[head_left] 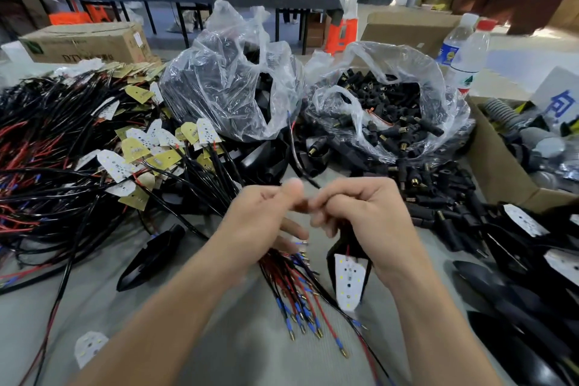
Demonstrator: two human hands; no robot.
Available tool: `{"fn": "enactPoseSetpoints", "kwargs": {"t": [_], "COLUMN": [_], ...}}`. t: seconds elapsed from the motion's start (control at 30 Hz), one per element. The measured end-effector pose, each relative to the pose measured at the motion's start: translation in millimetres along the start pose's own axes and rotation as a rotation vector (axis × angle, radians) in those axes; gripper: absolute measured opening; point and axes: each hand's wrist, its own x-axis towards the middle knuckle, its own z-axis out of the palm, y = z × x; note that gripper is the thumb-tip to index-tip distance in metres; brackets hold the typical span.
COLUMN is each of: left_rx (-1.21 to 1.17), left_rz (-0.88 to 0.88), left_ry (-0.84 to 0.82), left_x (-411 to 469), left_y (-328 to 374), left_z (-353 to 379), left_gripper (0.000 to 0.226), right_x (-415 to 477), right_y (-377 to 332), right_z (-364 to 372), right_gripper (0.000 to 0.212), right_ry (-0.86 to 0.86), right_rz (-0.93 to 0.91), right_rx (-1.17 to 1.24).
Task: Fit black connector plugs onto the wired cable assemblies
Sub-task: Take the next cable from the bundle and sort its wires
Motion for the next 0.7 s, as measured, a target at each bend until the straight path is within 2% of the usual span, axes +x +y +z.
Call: {"fn": "enactPoseSetpoints", "kwargs": {"t": [0.07, 0.17, 0.23, 0.33, 0.5, 0.7], "left_rx": [-0.12, -0.202, -0.225, -0.21, -0.064, 0.05], "left_rz": [-0.025, -0.028, -0.022, 0.003, 0.034, -0.004], "left_ry": [0.102, 0.094, 0.109, 0.149, 0.033, -0.068], "left_x": [4.7, 9.6, 12.1, 13.8, 10.7, 2.6], "left_y": [-0.7, -7.3, -10.3, -10.6, -10.6, -7.9], "left_z": [-0.3, -4.1, -8.5, -12.6, -9.7, 6.6], "left_gripper": [0.045, 0.021, 0.012, 0.011, 0.018, 0.022], "right_x": [-1.7, -4.4, -6.5, -6.7, 2.0, 9.8], "right_y": [-2.7, -2.7, 0.7, 3.6, 3.6, 10.0], "right_z": [2.1, 7.3, 10.8, 9.3, 6.7, 15.8], "right_gripper": [0.029, 0.03, 0.031, 0.027, 0.013, 0.026], "right_ry": [-0.158, -0.389, -0.413, -0.267, 0.121, 0.27], "right_rz": [0.052, 0.148, 0.203, 0.251, 0.191, 0.167], "right_rx": [-0.018, -0.098, -0.107, -0.026, 0.152, 0.299]}}
